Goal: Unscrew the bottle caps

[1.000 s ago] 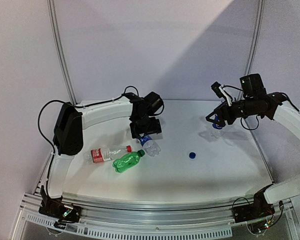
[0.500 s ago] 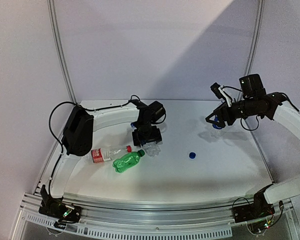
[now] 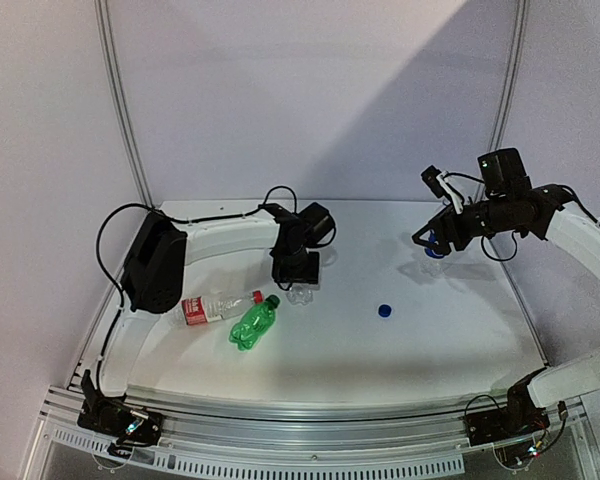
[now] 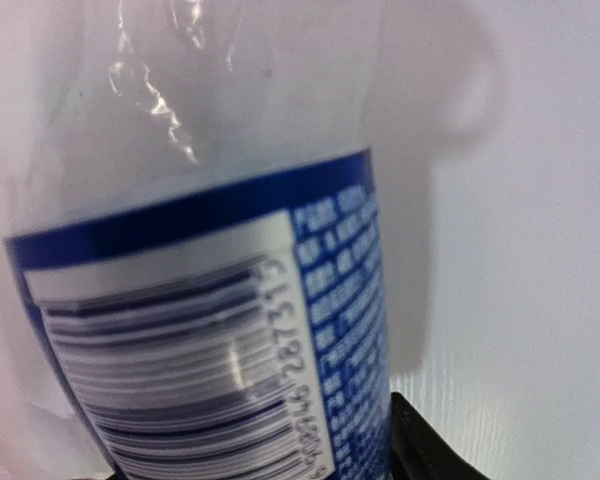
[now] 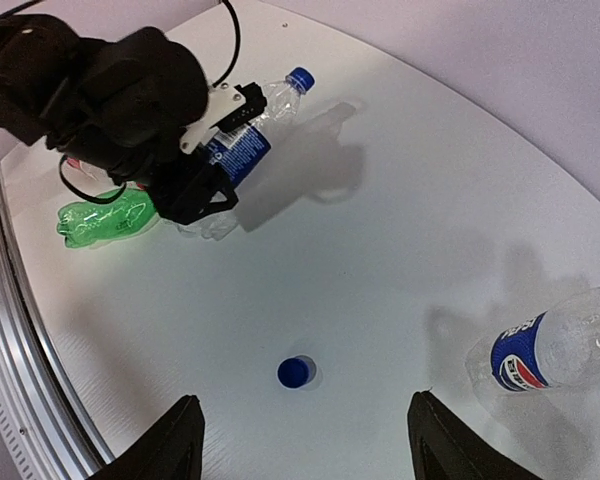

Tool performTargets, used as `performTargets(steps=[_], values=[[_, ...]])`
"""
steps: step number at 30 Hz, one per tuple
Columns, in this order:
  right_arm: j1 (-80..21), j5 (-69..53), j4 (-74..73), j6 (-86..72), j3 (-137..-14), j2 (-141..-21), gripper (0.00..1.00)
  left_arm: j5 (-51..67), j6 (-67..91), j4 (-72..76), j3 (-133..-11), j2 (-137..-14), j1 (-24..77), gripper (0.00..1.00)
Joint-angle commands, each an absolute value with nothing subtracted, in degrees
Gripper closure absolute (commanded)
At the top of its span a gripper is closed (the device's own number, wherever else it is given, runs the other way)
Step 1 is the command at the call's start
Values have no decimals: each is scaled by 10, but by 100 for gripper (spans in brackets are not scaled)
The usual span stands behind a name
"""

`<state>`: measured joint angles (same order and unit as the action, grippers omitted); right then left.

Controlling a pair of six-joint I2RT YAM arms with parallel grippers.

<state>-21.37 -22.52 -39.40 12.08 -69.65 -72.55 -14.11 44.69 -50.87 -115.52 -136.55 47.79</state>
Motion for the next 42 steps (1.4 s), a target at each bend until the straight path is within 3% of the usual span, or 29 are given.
performTargets(steps=[1,7,15,23,29,35,42], values=[[-218,-199,-378,111,-692,-723,29,-266,247,-396,-1088,-1265,526,49],[-216,-206,-369,102,-704,-704,28,-311,61,-243,-941,-1166,597,46],[-216,-381,-522,74,-840,-785,31,-408,-191,27,-687,-1047,708,36],[-216,-470,-646,131,-821,-832,31,-534,-245,65,-639,-1086,768,48],[-216,-476,-647,139,-763,-816,30,-542,-360,418,-442,-1058,763,48],[-218,-534,-631,149,-756,-845,30,-581,-465,510,-446,-1119,768,48],[-221,-521,-602,134,-748,-883,30,-590,-458,518,-469,-1116,769,48]])
